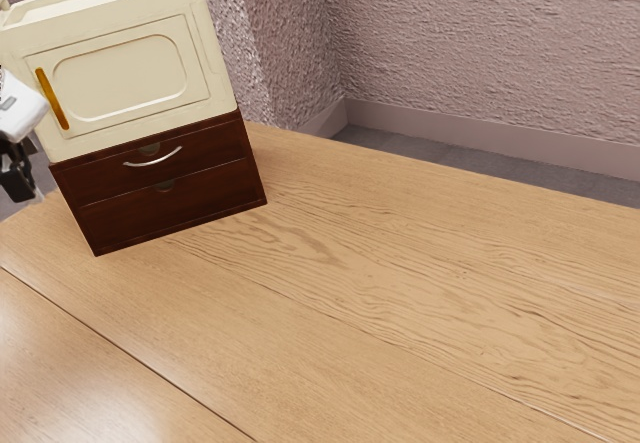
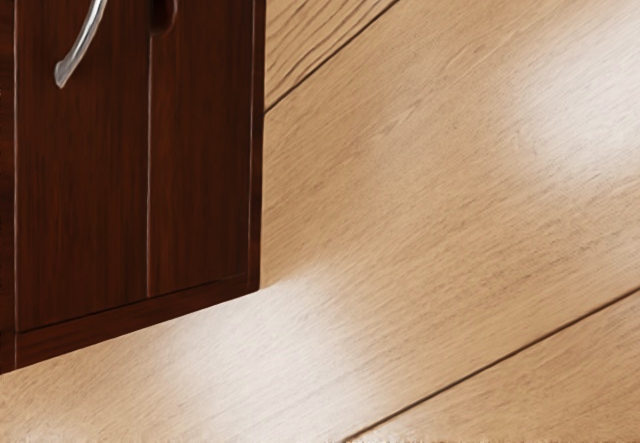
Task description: Pull the drawer handle with one arm to open the drawer
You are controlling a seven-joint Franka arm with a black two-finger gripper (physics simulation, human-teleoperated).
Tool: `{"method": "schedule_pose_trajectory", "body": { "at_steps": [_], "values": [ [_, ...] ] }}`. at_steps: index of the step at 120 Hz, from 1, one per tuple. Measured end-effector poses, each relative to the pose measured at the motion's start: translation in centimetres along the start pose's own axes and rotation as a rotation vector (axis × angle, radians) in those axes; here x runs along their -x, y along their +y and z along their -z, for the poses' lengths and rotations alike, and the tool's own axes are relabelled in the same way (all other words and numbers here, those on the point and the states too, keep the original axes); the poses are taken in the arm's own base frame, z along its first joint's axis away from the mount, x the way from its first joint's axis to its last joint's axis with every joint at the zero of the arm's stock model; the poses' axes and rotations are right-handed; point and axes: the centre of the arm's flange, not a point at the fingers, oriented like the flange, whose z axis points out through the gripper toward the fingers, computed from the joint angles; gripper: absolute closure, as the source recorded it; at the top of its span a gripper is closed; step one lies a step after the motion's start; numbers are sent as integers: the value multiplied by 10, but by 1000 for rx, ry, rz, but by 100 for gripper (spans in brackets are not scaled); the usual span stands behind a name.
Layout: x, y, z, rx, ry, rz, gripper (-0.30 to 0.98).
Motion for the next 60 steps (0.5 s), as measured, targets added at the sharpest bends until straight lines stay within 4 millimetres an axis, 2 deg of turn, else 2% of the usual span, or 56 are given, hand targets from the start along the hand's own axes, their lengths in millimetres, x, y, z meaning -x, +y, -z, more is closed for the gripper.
{"method": "schedule_pose_trajectory", "body": {
  "at_steps": [22,43,60],
  "values": [
    [-7,-3,-4,-28,-4,-20,0],
    [-21,-5,-21,-32,-18,-39,0],
    [-23,-7,-25,-41,-15,-41,0]
  ]
}}
